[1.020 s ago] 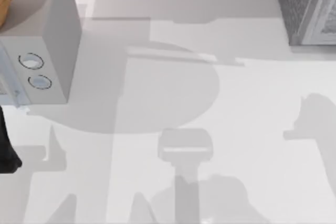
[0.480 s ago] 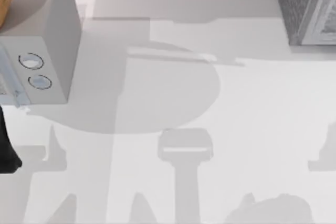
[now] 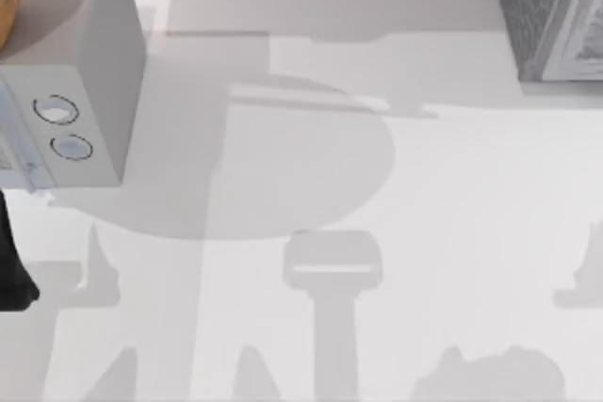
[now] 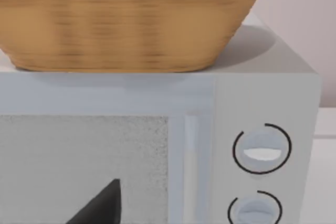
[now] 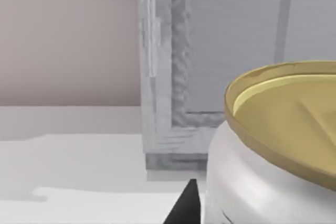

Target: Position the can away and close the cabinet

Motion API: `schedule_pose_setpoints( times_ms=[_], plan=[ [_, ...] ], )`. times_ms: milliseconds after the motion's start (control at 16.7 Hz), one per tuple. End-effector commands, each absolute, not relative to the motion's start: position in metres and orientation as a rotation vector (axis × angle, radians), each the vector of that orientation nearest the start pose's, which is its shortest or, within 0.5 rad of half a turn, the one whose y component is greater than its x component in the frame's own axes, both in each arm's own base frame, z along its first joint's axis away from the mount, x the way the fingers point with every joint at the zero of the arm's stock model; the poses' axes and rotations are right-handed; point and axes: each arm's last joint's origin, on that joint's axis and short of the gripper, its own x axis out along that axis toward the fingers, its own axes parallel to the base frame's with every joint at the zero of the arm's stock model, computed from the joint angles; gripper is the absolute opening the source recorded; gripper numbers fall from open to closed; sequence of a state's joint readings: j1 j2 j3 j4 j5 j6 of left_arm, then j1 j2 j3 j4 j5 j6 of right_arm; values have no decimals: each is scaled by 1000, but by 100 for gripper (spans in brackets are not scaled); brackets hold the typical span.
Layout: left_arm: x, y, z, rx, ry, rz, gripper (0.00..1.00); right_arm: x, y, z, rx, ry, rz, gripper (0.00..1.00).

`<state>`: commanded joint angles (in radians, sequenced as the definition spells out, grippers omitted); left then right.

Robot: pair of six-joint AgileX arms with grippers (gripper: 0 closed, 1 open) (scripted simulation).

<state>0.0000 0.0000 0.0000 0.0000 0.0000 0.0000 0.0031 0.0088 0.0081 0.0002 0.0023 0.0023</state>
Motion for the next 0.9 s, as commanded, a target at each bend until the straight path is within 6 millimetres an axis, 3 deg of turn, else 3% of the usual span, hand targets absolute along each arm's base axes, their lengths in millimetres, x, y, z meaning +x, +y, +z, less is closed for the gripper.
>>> schedule_pose_setpoints(
  times_ms=[180, 900],
  plan=[
    [106, -1, 160, 0, 0, 0, 100, 105, -1, 182, 6, -1, -4, 0],
    [106, -1, 160, 0, 0, 0, 100, 122, 7, 313, -5, -2, 6, 0]
  ],
)
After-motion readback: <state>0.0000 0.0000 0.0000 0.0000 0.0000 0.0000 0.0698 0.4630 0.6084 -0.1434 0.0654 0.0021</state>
